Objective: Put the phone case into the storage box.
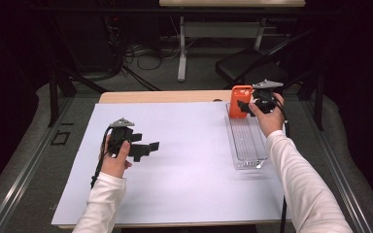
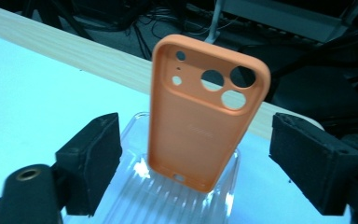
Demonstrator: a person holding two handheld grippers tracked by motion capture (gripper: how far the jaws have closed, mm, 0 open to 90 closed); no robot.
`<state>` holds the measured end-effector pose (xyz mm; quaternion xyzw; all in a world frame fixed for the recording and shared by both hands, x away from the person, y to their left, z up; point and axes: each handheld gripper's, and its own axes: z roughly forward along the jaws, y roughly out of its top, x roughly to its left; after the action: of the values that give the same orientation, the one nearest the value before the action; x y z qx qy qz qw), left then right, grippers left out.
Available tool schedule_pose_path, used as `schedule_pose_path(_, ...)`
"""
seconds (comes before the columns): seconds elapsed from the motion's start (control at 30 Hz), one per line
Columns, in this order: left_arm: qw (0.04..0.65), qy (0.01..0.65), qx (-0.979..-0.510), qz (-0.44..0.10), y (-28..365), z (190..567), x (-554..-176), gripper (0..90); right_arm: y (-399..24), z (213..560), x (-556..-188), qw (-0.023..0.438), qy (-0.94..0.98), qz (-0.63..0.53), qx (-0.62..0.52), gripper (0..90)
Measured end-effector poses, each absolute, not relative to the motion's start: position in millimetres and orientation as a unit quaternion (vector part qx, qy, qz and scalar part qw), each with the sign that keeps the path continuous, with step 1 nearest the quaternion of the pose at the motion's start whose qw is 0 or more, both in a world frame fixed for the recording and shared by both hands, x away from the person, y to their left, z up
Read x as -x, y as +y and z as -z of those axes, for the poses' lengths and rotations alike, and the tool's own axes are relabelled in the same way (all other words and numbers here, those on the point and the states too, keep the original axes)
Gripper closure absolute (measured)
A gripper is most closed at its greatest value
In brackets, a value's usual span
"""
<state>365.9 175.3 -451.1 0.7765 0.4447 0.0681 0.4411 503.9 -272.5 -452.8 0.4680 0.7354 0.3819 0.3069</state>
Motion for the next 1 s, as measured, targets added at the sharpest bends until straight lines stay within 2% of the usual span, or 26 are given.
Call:
schedule_pose_path(0.47,0.444,0.444,-0.776,-0.062,174.9,449.9,-365.1,16.2,-276.0,448.5,-493.2,0.281,0.735,-0.384,-0.483,12.1)
schedule_pose_path(1.0,0.447,0.445,-0.773,-0.07,176.1,447.3,-360.8,16.2,-269.8,443.8,-481.3,0.281,0.734,-0.398,-0.473,12.0)
